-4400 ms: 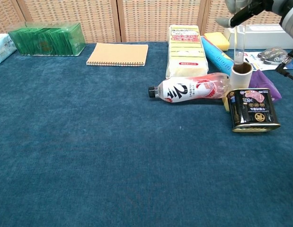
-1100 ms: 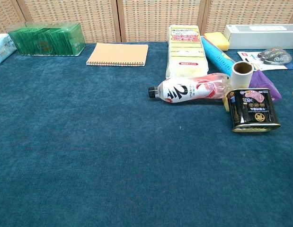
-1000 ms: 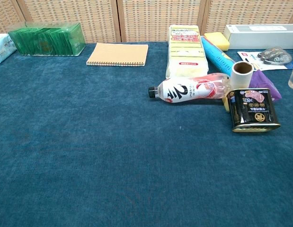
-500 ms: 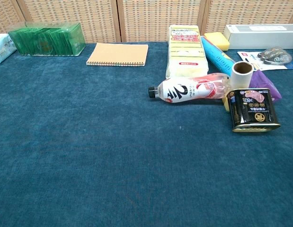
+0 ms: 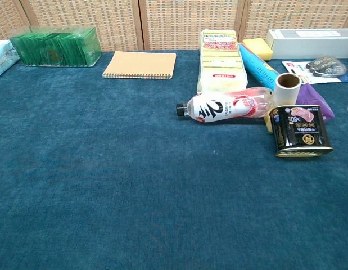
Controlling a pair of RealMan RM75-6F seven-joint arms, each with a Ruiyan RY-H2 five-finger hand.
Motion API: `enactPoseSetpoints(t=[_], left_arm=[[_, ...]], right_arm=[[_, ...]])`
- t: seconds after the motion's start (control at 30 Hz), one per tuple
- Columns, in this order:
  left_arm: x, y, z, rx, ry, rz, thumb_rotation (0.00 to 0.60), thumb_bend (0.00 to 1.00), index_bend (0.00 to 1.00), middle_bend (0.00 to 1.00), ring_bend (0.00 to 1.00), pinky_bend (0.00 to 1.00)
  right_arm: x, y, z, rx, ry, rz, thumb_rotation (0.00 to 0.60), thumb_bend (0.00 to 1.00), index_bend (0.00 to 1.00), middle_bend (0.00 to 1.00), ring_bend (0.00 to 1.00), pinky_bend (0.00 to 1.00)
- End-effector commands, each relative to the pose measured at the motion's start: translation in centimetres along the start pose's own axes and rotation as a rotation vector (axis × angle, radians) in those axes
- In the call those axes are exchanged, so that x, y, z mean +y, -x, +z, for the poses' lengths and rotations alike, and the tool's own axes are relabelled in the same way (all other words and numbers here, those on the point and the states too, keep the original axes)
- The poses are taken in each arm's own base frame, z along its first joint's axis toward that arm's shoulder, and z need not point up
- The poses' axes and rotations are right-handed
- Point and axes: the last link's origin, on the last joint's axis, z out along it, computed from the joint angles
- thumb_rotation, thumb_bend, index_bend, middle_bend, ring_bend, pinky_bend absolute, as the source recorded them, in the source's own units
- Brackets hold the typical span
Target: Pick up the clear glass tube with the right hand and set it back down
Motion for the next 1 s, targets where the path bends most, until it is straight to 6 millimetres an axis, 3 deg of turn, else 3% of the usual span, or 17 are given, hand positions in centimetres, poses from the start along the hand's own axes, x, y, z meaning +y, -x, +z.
enactPoseSetpoints(t=[0.03,0.1,0.17,0.27,0.4,0.5,0.57,0.63,0.73,0.8,0.93,1.0], left_arm=[[0.2,-0.2,0.3,0.017,0.006,0.0,0.6,0.2,0.11,0.17,0.16,0.35],[0.4,-0.2,-0.1,0.013,0.017,-0.01,0.6,0.2,0.11,0.17,0.16,0.35],[0.0,-0.2,-0.3,0.011,0.005,-0.008,0.6,0.2,0.11,0.17,0.16,0.35],[-0.5,0.0,0.1,0.009,-0.024,-0.004,0.6,0.2,0.11,0.17,0.16,0.35],[-0.1,-0.2,0.2,0.015,-0.005,-0.005,0.6,0.2,0.11,0.17,0.16,0.35],[0.0,-0.4,-0.1,0.022,0.0,-0.01,0.6,0.2,0.11,0.17,0.16,0.35],[-0.3,-0.3,-0.1,0.022,-0.011,-0.006,0.6,0.2,0.11,0.17,0.16,0.35],[-0.4,-0.2,0.0,0.019,-0.017,-0.009,0.6,0.2,0.11,0.17,0.16,0.35],[-0.6,0.0,0.2,0.006,-0.019,-0.011,0.6,0.2,0.11,0.17,0.16,0.35],[-0.3,-0.1,0.3,0.012,-0.008,-0.007,0.6,0.2,0.11,0.17,0.16,0.35],[0.1,0.1,-0.1,0.003,0.008,-0.009,0.6,0.2,0.11,0.17,0.16,0.35],[-0.1,0.2,0.0,0.001,-0.001,-0.006,0.6,0.2,0.11,0.17,0.16,0.35]], right_arm=[[-1.4,0.6,-2.9,-0.135,-0.074,-0.005,0.6,0.4,0.81,0.97,1.0,1.0],[-0.8,0.3,-1.3,-0.033,-0.015,0.025,0.6,0.4,0.81,0.97,1.0,1.0],[-0.2,1.5,0.3,-0.03,0.046,0.046,0.6,0.4,0.81,0.97,1.0,1.0],[-1.4,3.6,0.1,-0.124,-0.041,0.02,0.6,0.4,0.81,0.98,1.0,1.0],[-3.4,4.6,-0.9,-0.173,-0.199,-0.009,0.6,0.4,0.81,0.98,1.0,1.0],[-2.4,4.6,1.2,-0.079,-0.146,-0.056,0.6,0.4,0.81,0.98,1.0,1.0],[-1.7,5.6,2.2,-0.092,-0.078,-0.052,0.6,0.4,0.81,0.98,1.0,1.0],[-1.9,6.2,1.5,-0.145,-0.113,-0.068,0.6,0.4,0.81,0.98,1.0,1.0],[-2.4,6.9,-1.1,-0.259,-0.246,-0.112,0.6,0.39,0.81,0.98,1.0,1.0],[-1.8,6.4,-0.6,-0.274,-0.253,-0.111,0.6,0.39,0.81,0.98,1.0,1.0],[0.7,5.4,3.8,-0.137,-0.085,-0.116,0.6,0.39,0.81,0.98,1.0,1.0],[0.1,5.6,2.8,-0.169,-0.084,-0.051,0.6,0.39,0.81,0.98,1.0,1.0]])
